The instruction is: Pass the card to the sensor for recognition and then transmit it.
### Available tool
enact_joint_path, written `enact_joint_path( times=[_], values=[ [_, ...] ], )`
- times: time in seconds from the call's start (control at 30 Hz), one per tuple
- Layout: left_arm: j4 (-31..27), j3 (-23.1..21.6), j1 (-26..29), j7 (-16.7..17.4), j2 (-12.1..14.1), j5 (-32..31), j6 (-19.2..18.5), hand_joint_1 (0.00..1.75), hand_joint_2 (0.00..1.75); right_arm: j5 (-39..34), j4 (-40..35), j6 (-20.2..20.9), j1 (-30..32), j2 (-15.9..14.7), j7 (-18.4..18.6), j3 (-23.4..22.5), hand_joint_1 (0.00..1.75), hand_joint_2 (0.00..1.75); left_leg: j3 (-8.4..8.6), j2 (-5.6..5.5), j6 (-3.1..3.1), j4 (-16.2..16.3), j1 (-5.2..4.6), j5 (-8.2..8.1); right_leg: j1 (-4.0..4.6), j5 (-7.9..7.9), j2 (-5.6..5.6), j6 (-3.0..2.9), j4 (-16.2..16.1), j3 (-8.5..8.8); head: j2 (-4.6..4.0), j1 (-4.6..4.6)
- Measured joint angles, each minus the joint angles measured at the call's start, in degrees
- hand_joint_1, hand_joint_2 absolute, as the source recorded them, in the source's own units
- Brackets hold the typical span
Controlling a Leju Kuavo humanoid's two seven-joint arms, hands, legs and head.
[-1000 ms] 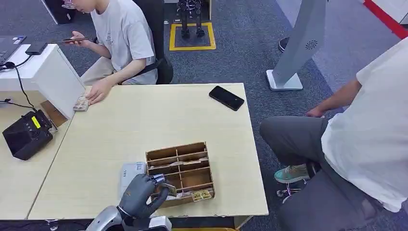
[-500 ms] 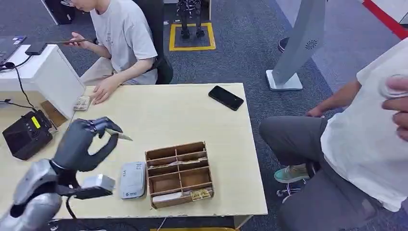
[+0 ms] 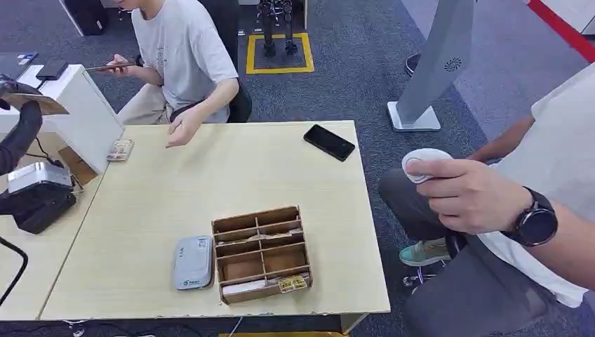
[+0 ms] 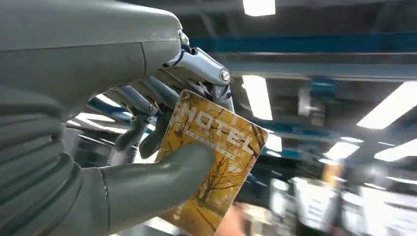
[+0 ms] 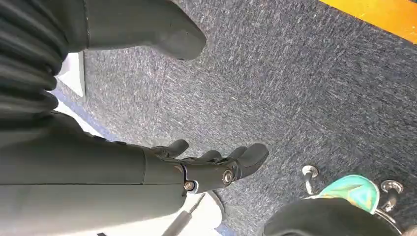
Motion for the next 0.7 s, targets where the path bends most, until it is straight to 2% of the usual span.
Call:
enact_joint_path(
  times=[0.03,0.07,0.13,0.2,0.27,0.4,0.7],
  values=[
    [1.7,-0.7,-0.4,2.0,-1.0,-3.8,1.5,1.54,1.75,0.0,0.0,-0.1,-0.1,0.0,-0.2,-0.1,0.0,1.75,0.0,0.0,0.04,0.0,-0.02,0.04,0.0,0.03,0.0,0.04,0.0,-0.02,0.0,0.04],
    [4.1,-1.8,-0.8,4.4,-2.3,-8.7,3.3,1.75,1.75,0.0,0.2,-0.5,-0.4,0.1,-0.4,-0.3,0.0,1.75,-0.01,0.0,0.07,0.0,-0.05,0.07,0.0,0.06,0.0,0.04,0.0,-0.02,0.0,0.02],
    [8.8,-3.8,-1.8,7.8,-4.1,-14.4,5.8,1.75,1.75,0.0,0.6,-1.2,-0.9,0.1,-0.7,-0.4,0.0,1.75,-0.01,0.0,0.07,0.0,-0.05,0.1,0.0,0.1,0.01,0.04,0.0,-0.01,0.0,0.04],
    [13.5,-5.2,-2.8,9.7,-5.7,-18.0,7.4,1.75,1.75,0.0,1.1,-1.7,-1.2,0.0,-0.8,-0.6,0.0,1.75,-0.01,0.07,0.05,0.0,-0.04,0.12,0.0,0.14,0.06,-0.01,0.0,-0.02,0.0,0.04],
    [17.8,-5.7,-3.4,10.0,-6.4,-18.6,8.3,1.75,1.75,0.0,1.6,-1.9,-1.2,0.0,-0.2,-0.7,0.0,1.75,-0.01,0.16,0.05,0.0,-0.04,0.12,0.01,0.16,0.15,-0.03,0.0,-0.05,0.0,0.04],
    [22.3,-5.8,-3.5,9.6,-7.5,-18.5,8.8,1.75,1.75,0.0,2.1,-1.8,-0.7,-0.2,1.0,-0.7,0.0,1.75,-0.07,0.17,0.04,0.0,-0.03,0.11,0.02,0.15,0.16,-0.04,0.0,-0.11,0.0,0.06],
    [25.3,-5.8,-3.5,9.0,-8.9,-18.4,8.4,1.75,1.75,0.0,2.3,-1.6,-0.5,-0.5,0.9,-0.7,0.0,1.75,-0.18,0.19,0.05,0.0,-0.03,0.11,0.01,0.15,0.18,-0.04,0.0,-0.22,0.0,0.04]
  ],
)
